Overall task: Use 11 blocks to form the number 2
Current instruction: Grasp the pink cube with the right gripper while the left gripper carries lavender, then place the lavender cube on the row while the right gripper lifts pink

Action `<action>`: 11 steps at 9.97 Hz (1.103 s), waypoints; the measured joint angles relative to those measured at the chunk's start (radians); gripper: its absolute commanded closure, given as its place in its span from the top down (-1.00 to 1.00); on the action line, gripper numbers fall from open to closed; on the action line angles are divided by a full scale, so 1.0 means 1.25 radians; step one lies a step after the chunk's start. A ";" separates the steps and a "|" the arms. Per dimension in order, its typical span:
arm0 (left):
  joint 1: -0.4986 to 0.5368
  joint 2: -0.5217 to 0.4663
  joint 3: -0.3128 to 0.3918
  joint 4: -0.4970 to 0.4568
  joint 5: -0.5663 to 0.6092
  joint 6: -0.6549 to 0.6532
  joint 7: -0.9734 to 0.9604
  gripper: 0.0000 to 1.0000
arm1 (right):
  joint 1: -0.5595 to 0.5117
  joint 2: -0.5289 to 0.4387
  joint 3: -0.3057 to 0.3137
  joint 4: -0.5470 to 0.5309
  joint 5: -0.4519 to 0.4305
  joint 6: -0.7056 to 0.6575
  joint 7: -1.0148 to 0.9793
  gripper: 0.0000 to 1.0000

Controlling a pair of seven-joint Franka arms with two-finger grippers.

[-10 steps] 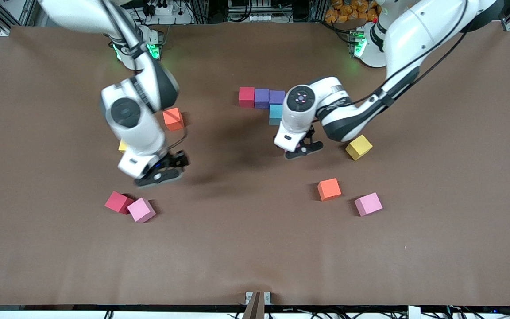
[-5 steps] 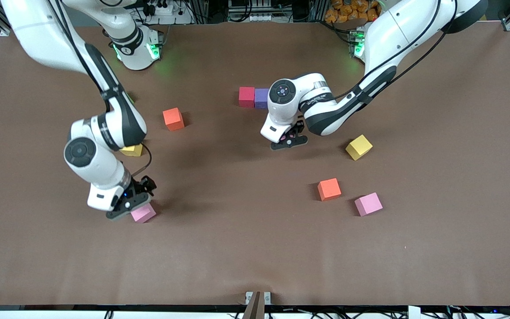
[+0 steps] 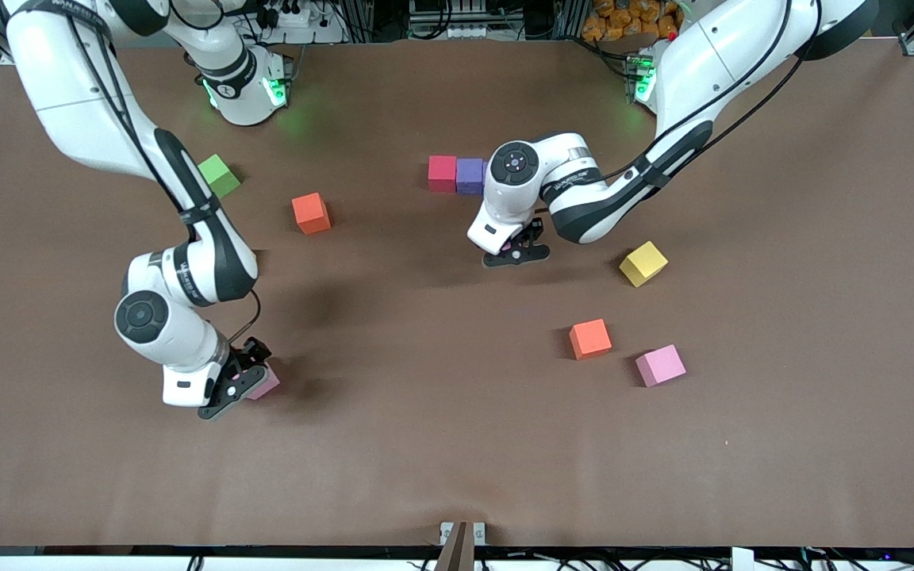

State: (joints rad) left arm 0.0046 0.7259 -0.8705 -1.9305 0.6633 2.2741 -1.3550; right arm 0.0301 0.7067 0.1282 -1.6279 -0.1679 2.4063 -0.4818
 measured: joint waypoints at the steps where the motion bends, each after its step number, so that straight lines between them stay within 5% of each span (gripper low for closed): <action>1: 0.000 0.000 0.000 -0.002 0.001 0.010 0.001 -0.51 | -0.001 0.007 0.001 0.001 0.000 0.000 0.000 0.82; 2: -0.001 0.000 -0.001 -0.008 0.003 0.015 0.002 -0.51 | 0.000 0.011 0.005 0.001 0.000 0.000 0.000 0.63; 5: -0.003 0.000 -0.001 -0.027 0.004 0.024 0.002 -0.51 | 0.000 0.014 0.009 0.001 0.000 0.003 -0.001 -0.36; 11: -0.007 0.000 -0.002 -0.042 0.004 0.038 0.002 -0.51 | 0.010 -0.002 0.049 0.028 -0.005 -0.004 -0.005 -0.51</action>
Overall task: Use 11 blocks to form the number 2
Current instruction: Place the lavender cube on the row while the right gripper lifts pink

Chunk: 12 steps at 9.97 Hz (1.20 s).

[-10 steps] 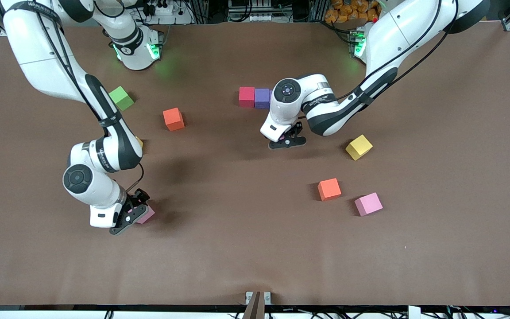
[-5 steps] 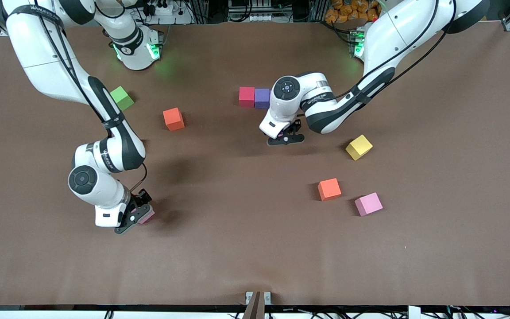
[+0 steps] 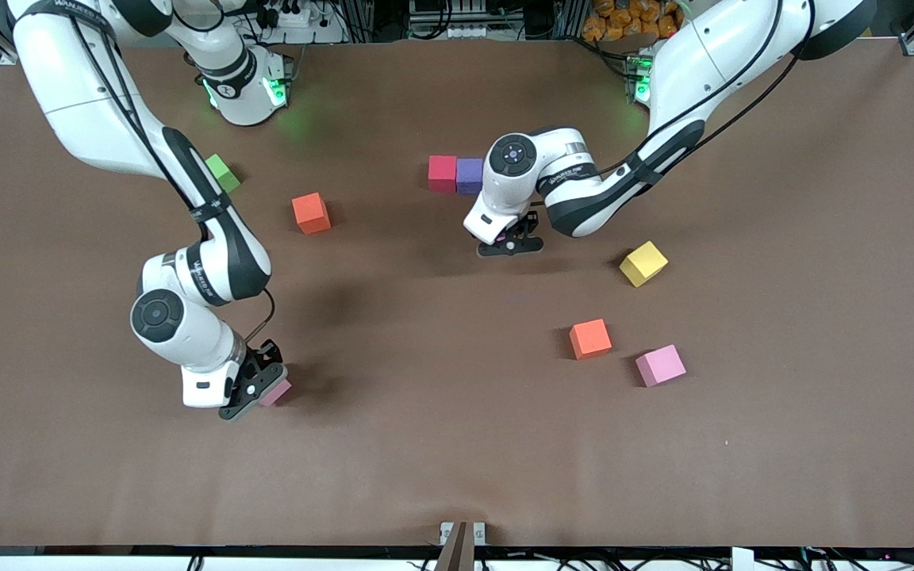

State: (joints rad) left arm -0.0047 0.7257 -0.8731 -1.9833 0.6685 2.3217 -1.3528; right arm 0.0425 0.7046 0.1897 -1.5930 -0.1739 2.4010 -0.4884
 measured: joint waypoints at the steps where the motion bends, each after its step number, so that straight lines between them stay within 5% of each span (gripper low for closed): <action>1: -0.002 0.000 0.000 -0.001 0.000 0.002 0.000 -0.51 | 0.002 -0.005 0.002 0.002 0.000 -0.010 0.000 -0.51; 7: -0.017 0.000 0.000 -0.006 0.013 0.003 -0.002 -0.49 | 0.032 -0.025 0.045 0.002 0.000 -0.052 0.089 -0.48; 8: -0.020 0.000 0.000 -0.007 0.014 0.003 -0.002 -0.30 | 0.042 -0.027 0.051 0.002 -0.001 -0.054 0.080 -0.48; 9: -0.023 0.000 0.000 -0.008 0.014 0.003 -0.002 0.58 | 0.048 -0.030 0.061 0.000 -0.002 -0.057 0.056 -0.48; 10: -0.025 0.001 0.000 -0.008 0.014 0.003 -0.002 1.00 | 0.052 -0.035 0.070 -0.005 -0.003 -0.060 0.025 -0.48; 12: -0.026 0.001 0.001 -0.010 0.014 0.003 -0.002 1.00 | 0.056 -0.045 0.076 -0.027 -0.004 -0.060 -0.062 -0.43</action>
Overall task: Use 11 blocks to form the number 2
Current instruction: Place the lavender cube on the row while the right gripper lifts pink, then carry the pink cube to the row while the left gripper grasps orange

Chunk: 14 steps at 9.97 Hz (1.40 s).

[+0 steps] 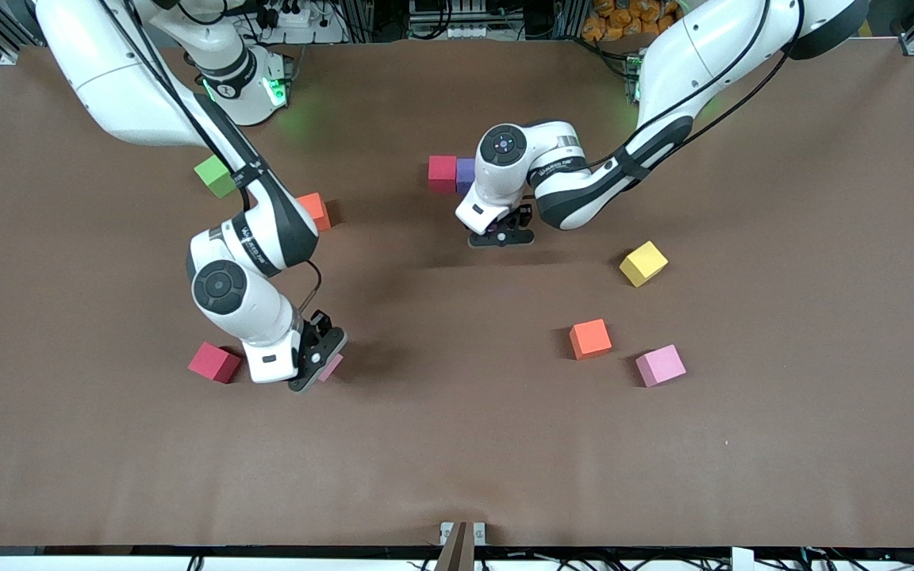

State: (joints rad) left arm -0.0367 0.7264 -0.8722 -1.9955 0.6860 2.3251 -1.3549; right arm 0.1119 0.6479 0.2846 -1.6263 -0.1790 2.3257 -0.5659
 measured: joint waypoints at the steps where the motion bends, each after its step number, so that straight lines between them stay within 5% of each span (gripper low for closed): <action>1: 0.000 0.000 0.000 0.000 0.000 0.000 0.000 1.00 | 0.000 -0.007 0.000 -0.010 0.000 0.000 -0.050 -0.43; 8: 0.045 -0.063 0.002 0.044 0.000 -0.043 -0.009 1.00 | 0.043 -0.018 0.003 -0.017 -0.001 0.000 -0.155 -0.42; 14: 0.235 -0.071 0.005 0.116 -0.006 -0.108 0.113 1.00 | 0.134 -0.019 0.008 -0.025 -0.001 0.001 -0.190 -0.41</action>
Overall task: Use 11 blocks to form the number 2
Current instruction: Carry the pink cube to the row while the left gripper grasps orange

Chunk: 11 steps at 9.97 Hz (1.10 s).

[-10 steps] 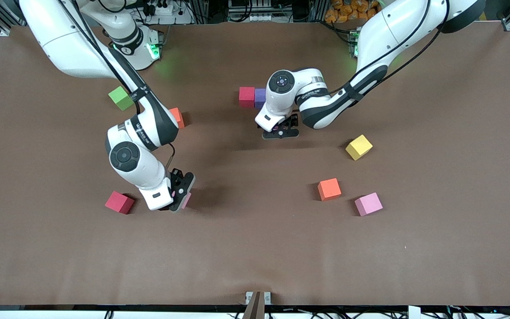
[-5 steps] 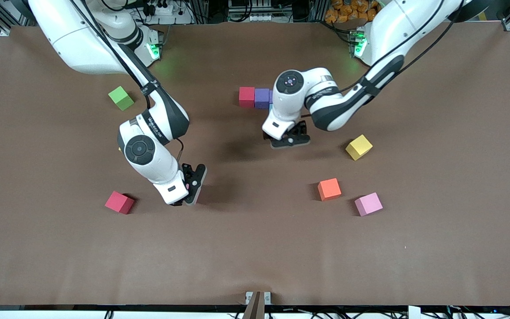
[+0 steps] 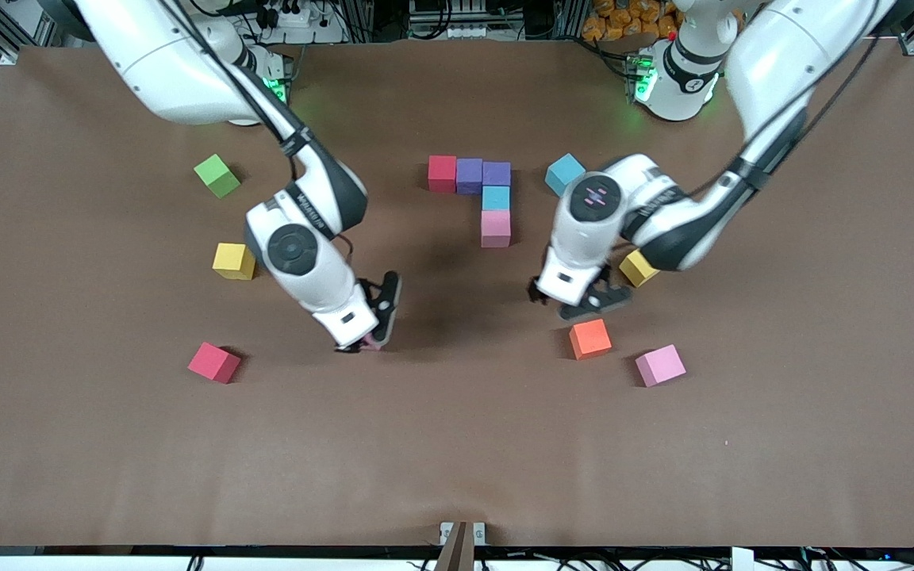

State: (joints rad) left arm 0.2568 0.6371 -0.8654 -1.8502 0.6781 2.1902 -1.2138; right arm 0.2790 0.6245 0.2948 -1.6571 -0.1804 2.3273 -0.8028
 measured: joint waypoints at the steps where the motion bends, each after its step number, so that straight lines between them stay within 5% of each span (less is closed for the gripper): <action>1: 0.030 0.004 0.001 0.003 -0.002 0.000 0.042 1.00 | 0.025 0.000 0.000 -0.004 -0.001 0.001 0.000 -0.42; 7: -0.002 0.086 0.043 0.090 -0.002 0.032 0.074 1.00 | 0.180 -0.013 0.006 -0.062 -0.081 0.004 0.004 -0.46; 11: -0.069 0.100 0.110 0.108 -0.002 0.040 0.075 1.00 | 0.184 -0.025 0.040 -0.138 -0.082 0.049 0.129 -0.48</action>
State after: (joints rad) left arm 0.1707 0.7623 -0.7280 -1.7146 0.6758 2.2408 -1.1206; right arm 0.5088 0.5933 0.3449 -1.8300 -0.2833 2.3883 -0.6420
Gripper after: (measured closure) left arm 0.000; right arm 0.476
